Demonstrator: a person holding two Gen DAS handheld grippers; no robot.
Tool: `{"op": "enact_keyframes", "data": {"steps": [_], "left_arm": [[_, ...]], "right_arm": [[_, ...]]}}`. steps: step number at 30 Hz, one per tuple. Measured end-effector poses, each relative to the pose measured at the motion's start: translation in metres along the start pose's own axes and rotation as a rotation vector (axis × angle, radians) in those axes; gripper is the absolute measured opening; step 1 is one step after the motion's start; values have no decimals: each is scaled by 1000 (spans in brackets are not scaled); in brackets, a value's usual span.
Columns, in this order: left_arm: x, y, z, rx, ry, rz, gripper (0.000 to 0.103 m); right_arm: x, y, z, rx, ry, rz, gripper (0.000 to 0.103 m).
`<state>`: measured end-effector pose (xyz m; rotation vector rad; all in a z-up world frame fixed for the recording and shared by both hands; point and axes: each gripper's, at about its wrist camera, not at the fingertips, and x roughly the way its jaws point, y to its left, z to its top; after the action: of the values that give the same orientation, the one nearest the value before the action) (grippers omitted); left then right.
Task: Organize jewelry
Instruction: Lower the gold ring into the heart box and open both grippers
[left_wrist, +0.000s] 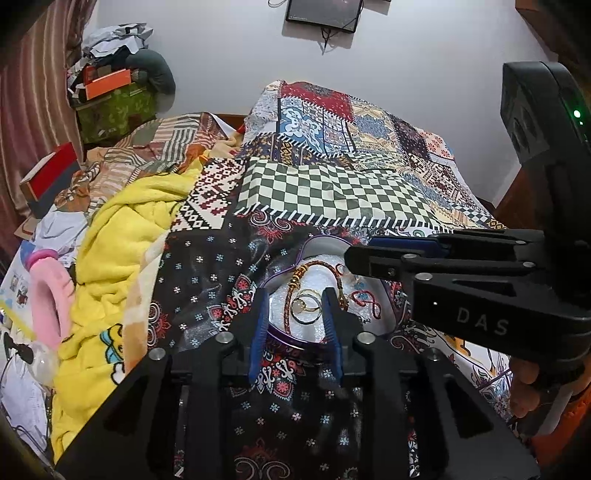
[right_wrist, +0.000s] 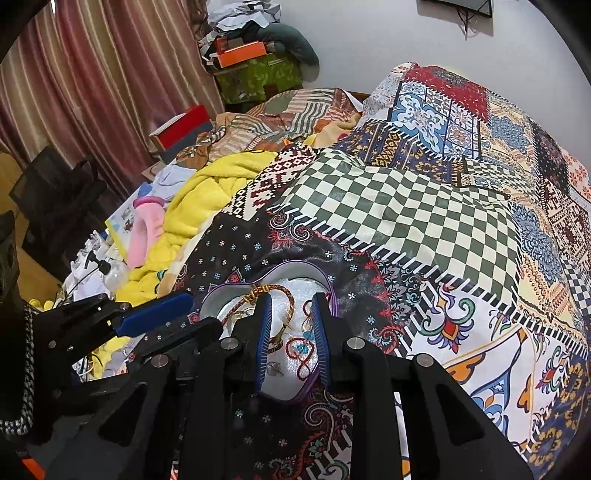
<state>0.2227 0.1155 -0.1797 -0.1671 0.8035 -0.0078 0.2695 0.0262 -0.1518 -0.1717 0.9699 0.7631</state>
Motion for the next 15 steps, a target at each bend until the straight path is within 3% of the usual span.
{"op": "enact_keyframes", "data": {"steps": [5,15], "left_arm": [[-15,-3,3,6,-24,13,35],[-52,-22,13,36,-89,14,39]], "right_arm": [[-16,3,1,1,-27,-4,27],[-76,-7,-2,28,-136,-63,28]]}}
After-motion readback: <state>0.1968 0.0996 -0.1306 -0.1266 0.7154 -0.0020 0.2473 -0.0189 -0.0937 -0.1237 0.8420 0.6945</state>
